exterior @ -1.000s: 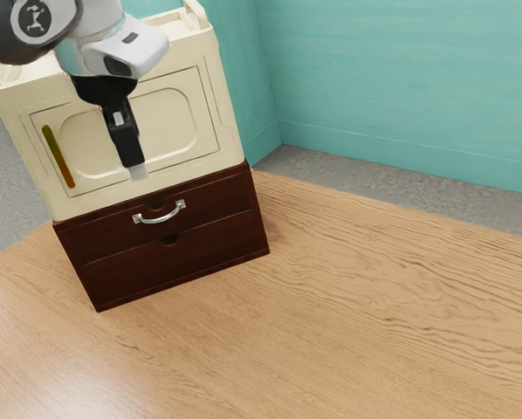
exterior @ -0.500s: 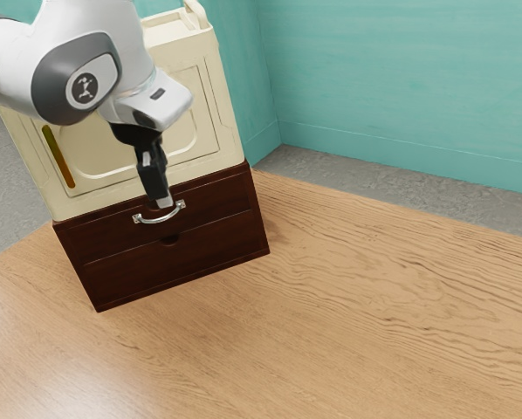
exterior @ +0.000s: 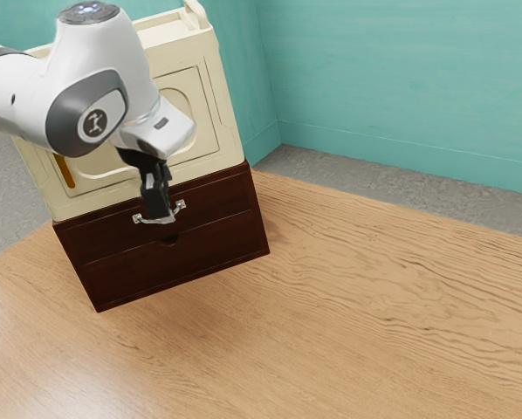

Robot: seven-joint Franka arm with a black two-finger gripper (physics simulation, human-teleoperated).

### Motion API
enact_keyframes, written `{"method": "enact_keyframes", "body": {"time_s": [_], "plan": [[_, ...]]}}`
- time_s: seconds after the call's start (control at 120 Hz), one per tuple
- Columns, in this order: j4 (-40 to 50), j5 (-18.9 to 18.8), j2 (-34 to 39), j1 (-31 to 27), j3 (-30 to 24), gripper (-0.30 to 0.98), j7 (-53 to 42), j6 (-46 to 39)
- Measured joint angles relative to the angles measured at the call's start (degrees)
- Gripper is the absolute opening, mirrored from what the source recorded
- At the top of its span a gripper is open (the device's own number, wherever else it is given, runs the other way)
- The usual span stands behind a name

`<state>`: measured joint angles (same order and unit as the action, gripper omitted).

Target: Pull the drawer handle with one arm to open the drawer

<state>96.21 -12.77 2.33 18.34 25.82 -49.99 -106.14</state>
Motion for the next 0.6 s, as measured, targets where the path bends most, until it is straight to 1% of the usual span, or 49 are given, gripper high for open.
{"method": "enact_keyframes", "body": {"time_s": [0.175,0.392,0.483,0.6], "plan": [[2.5,-1.5,2.1,1.9,-0.5,0.68,-0.1,-0.4],[5.3,-5.2,3.4,-0.1,-1.0,0.69,0.1,-0.6],[6.1,-7.0,3.4,0.7,-2.2,0.69,0.4,-0.6],[7.8,-8.0,4.0,0.6,-2.4,0.69,0.9,-1.0]]}}
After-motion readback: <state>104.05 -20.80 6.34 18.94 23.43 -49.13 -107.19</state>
